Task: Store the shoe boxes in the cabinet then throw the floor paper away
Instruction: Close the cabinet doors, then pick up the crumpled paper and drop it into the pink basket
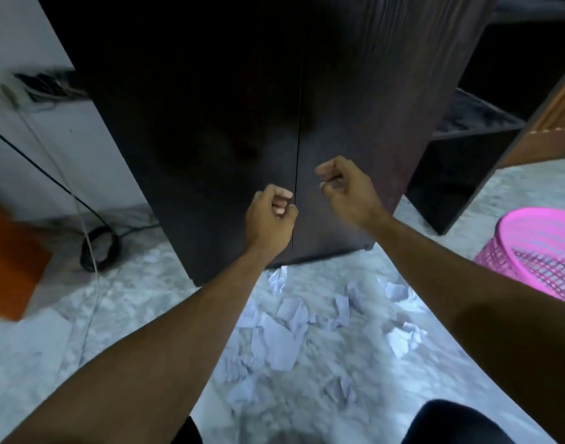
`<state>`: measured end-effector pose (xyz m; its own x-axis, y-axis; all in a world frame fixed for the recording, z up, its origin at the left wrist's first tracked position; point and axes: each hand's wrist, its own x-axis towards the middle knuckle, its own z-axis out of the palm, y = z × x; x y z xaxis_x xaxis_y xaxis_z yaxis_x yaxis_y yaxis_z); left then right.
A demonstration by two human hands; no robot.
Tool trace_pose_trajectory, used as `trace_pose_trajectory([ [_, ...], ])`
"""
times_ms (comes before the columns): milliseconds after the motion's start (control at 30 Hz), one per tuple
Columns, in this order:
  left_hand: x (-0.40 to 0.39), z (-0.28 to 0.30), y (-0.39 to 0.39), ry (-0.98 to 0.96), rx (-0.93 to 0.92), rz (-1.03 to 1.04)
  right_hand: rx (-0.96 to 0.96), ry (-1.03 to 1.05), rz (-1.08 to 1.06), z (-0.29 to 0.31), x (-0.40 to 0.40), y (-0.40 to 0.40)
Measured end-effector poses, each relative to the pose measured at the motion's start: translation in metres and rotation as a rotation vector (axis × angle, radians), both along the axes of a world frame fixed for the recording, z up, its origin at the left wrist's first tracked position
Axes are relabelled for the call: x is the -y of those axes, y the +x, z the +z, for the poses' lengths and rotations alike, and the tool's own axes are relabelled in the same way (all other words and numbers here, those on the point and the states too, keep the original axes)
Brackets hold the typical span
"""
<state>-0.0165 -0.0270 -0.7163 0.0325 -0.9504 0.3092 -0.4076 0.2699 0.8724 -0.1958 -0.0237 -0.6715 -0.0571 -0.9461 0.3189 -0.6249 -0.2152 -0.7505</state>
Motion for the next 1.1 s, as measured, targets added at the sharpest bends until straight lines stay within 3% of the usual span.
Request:
trace_pose_trajectory([
  [100,-0.017,-0.051,0.013,0.105,0.124,0.037,-0.103,0.186,-0.026,-0.030,-0.013,-0.018],
  [267,-0.037,-0.150,0.025,0.316,0.418,0.035,-0.158,0.293,-0.143,-0.098,-0.036,-0.070],
  [400,-0.060,-0.247,0.024,0.386,0.667,0.182,-0.142,0.341,-0.239,-0.204,-0.067,-0.116],
  [500,-0.075,-0.305,0.026,0.487,0.777,0.142,-0.154,0.454,-0.329,-0.280,-0.097,-0.149],
  [633,-0.078,-0.340,0.024,0.576,0.935,0.075,-0.278,0.534,-0.406,-0.330,-0.119,-0.186],
  [700,-0.071,-0.353,0.012,0.597,0.927,0.062,-0.317,0.534,-0.486,-0.346,-0.109,-0.210],
  [833,-0.061,-0.370,-0.005,0.599,0.859,0.045,-0.190,0.682,-0.659,-0.359,-0.071,-0.236],
  [933,-0.062,-0.380,-0.010,0.548,0.884,0.039,-0.149,0.801,-0.567,-0.373,-0.043,-0.222],
  [1000,-0.066,-0.388,-0.011,0.471,0.883,0.056,-0.234,0.804,-0.480,-0.383,-0.033,-0.197],
  [1100,-0.074,-0.403,-0.007,0.209,0.894,0.121,-0.365,0.773,-0.348,-0.394,-0.020,-0.150],
])
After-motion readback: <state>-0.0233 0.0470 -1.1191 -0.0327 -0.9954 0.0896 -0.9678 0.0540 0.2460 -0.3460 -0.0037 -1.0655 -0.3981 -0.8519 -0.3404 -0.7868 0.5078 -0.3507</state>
